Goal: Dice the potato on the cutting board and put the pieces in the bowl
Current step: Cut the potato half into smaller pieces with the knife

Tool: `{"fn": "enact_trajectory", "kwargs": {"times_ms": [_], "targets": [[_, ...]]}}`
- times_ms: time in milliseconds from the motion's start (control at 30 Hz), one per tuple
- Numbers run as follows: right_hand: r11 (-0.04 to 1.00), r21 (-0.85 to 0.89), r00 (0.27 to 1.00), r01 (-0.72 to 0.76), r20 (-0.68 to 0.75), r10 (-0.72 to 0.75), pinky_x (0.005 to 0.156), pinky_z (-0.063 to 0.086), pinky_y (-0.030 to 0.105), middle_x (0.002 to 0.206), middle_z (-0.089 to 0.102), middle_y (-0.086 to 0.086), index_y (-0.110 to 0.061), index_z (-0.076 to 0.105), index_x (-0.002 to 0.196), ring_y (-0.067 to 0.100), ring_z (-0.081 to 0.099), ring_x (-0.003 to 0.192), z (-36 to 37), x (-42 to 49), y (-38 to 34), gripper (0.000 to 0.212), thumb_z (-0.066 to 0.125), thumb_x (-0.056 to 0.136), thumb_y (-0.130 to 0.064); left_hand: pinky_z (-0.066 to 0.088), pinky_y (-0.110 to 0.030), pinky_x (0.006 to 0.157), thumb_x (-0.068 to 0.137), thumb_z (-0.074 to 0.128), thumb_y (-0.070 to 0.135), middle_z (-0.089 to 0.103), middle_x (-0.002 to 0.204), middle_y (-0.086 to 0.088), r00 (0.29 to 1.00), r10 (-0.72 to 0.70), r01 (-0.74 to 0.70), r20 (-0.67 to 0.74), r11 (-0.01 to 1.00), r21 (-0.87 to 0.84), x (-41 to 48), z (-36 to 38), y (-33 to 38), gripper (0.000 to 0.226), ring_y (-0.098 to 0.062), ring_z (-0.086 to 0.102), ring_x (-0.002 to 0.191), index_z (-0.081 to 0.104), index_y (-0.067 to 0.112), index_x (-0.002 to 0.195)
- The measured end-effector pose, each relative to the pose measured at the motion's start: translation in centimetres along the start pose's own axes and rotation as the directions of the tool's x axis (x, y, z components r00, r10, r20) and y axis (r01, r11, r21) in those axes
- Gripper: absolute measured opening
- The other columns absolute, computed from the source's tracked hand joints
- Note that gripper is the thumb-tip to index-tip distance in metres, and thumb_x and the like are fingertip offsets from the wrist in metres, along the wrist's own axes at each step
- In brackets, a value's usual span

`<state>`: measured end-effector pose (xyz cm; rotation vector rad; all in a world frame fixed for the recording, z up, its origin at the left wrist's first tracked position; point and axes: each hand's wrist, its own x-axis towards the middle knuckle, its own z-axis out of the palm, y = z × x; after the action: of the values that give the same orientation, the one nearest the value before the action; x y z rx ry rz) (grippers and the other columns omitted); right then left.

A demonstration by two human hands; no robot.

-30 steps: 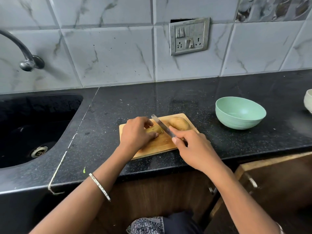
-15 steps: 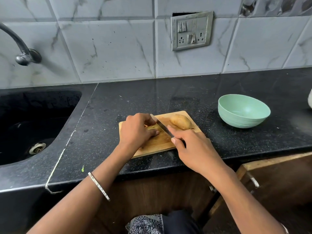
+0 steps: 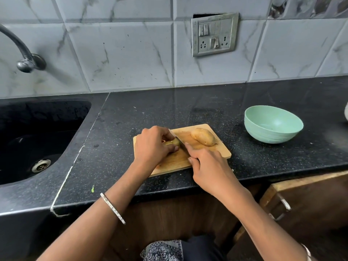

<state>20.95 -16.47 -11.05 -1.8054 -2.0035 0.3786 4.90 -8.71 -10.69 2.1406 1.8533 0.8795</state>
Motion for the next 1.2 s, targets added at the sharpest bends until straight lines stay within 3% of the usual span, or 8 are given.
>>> {"fn": "enact_trajectory", "kwargs": {"times_ms": [267, 400, 700, 900, 1200], "targets": [[0.998, -0.055, 0.999, -0.036, 0.018, 0.037, 0.078, 0.048, 0.039, 0.121, 0.063, 0.01, -0.038, 0.036, 0.154, 0.034, 0.061, 0.107, 0.6, 1.1, -0.2, 0.052, 0.047, 0.104, -0.028, 0.038, -0.023, 0.068, 0.068, 0.085, 0.044, 0.074, 0.091, 0.014, 1.0, 0.006, -0.006, 0.015, 1.0, 0.012, 0.1, -0.3, -0.1, 0.027, -0.005, 0.066, 0.091, 0.076, 0.032, 0.09], [0.997, -0.073, 1.0, -0.026, 0.015, 0.027, 0.073, 0.045, 0.036, 0.116, 0.062, 0.009, -0.038, 0.033, 0.155, 0.033, 0.062, 0.103, 0.9, 0.7, -0.1, 0.054, 0.048, 0.104, -0.026, 0.049, -0.028, 0.076, 0.067, 0.085, 0.043, 0.074, 0.091, 0.013, 1.0, -0.007, 0.007, 0.009, 1.0, 0.025, -0.1, -0.2, 0.0, 0.029, -0.009, 0.067, 0.094, 0.075, 0.032, 0.091], [1.0, -0.002, 0.999, -0.01, -0.04, 0.01, 0.079, 0.054, 0.042, 0.114, 0.069, 0.005, -0.037, 0.038, 0.153, 0.03, 0.062, 0.104, 0.9, -0.1, 0.3, 0.049, 0.045, 0.105, -0.031, 0.053, -0.032, 0.081, 0.069, 0.084, 0.044, 0.074, 0.094, 0.012, 1.0, -0.016, 0.015, 0.022, 0.999, 0.051, -0.2, -0.4, 0.3, 0.031, -0.013, 0.067, 0.096, 0.073, 0.031, 0.095], [1.0, -0.008, 1.0, -0.011, -0.025, 0.011, 0.083, 0.051, 0.039, 0.122, 0.069, 0.0, -0.04, 0.04, 0.152, 0.029, 0.061, 0.11, 0.0, -1.1, 0.5, 0.048, 0.045, 0.105, -0.031, 0.054, -0.037, 0.083, 0.069, 0.084, 0.044, 0.073, 0.095, 0.01, 1.0, -0.018, 0.017, 0.012, 0.998, 0.056, -0.3, -0.3, 0.3, 0.03, -0.016, 0.066, 0.098, 0.072, 0.032, 0.094], [1.0, 0.019, 0.999, -0.014, -0.045, 0.015, 0.08, 0.042, 0.033, 0.127, 0.066, -0.002, -0.043, 0.041, 0.15, 0.024, 0.058, 0.117, -2.2, -2.1, 0.0, 0.045, 0.043, 0.107, -0.031, 0.041, -0.026, 0.07, 0.069, 0.084, 0.043, 0.073, 0.096, 0.011, 1.0, -0.024, 0.024, -0.007, 0.999, 0.033, -0.6, -0.2, 0.2, 0.028, -0.014, 0.066, 0.098, 0.069, 0.03, 0.089]]}}
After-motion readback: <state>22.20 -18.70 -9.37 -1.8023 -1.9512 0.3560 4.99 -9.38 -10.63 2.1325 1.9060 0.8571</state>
